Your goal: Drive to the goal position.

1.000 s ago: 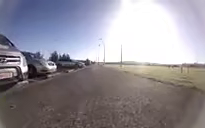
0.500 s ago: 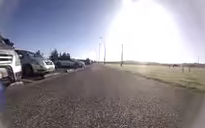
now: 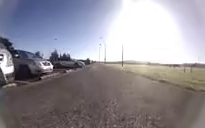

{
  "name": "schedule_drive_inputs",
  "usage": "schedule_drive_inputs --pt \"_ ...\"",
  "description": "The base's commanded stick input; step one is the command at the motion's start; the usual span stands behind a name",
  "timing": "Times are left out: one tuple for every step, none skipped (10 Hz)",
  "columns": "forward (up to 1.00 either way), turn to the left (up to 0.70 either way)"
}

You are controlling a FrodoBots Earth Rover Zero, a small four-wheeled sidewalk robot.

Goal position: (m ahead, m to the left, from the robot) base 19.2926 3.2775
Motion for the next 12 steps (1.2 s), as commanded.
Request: schedule_drive_inputs --pt "0.7 0.0" --pt "0.7 0.0" --pt "0.7 0.0" --pt "0.7 0.0" --pt "0.7 0.0" --pt "0.7 0.0" --pt "0.7 0.0" --pt "0.7 0.0" --pt "0.7 0.0" --pt "0.7 0.0" --pt "0.7 0.0" --pt "0.7 0.0"
